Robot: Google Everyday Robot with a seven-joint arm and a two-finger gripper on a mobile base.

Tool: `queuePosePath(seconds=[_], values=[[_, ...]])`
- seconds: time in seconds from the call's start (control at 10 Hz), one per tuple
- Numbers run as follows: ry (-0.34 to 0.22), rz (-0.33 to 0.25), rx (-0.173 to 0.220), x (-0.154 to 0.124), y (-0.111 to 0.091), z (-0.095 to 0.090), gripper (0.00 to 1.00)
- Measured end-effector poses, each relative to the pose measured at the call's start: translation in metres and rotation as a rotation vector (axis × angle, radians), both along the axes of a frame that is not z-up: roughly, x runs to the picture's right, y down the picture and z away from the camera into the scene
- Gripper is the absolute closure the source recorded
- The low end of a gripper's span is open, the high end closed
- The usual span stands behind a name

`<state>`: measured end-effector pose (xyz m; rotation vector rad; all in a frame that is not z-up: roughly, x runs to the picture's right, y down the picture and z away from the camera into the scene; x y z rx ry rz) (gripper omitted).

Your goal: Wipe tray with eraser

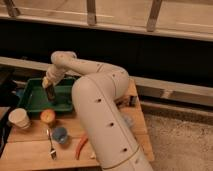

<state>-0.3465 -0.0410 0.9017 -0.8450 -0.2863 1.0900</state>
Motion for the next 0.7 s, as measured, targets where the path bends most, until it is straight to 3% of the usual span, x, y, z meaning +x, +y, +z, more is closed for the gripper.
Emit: queuePosePath(seconds=[0.2, 0.4, 0.7], values=[[-0.016, -0.011, -0.017, -0.006, 0.013, -0.007, 0.94], [-0.014, -0.007, -0.043, 0.006, 0.033, -0.015, 0.94], [0.058, -0.004, -0.052, 0.033, 0.044, -0.018, 0.94]])
